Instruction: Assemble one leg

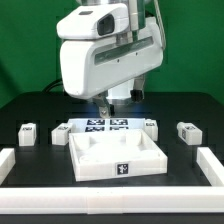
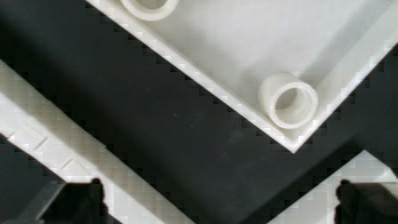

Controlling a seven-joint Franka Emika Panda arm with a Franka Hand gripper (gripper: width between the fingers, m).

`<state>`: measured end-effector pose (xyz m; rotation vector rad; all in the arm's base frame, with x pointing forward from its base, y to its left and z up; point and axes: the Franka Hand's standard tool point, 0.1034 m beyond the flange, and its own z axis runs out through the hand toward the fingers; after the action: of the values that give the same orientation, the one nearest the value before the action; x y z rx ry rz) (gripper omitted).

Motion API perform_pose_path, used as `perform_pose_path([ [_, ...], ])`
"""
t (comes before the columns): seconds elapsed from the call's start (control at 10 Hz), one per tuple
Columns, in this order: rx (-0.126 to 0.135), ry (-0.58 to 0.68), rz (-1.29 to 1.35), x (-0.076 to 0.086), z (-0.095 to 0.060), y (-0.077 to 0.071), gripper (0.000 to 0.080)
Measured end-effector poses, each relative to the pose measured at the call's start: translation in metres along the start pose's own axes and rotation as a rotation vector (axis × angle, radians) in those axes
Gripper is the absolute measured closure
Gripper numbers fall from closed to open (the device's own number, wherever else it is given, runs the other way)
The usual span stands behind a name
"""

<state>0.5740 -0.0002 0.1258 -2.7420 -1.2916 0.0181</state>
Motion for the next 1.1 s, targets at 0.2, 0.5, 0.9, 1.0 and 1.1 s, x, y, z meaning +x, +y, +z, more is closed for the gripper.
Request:
perform_pose_path([
  [0.2,0.0,0.0,0.0,0.0,0.0,0.0,0.015],
  [0.5,0.0,0.0,0.0,0.0,0.0,0.0,0.015],
  [0.9,-0.016,0.012,-0.041,-0.004,0.002,0.001,0.015],
  [1.0,-0.032,0.026,-0.083,-0.022,0.011,-0.004,0.015],
  [1.1,-0.035,0.023,-0.159,-0.04,0.02,-0.013,0.015],
])
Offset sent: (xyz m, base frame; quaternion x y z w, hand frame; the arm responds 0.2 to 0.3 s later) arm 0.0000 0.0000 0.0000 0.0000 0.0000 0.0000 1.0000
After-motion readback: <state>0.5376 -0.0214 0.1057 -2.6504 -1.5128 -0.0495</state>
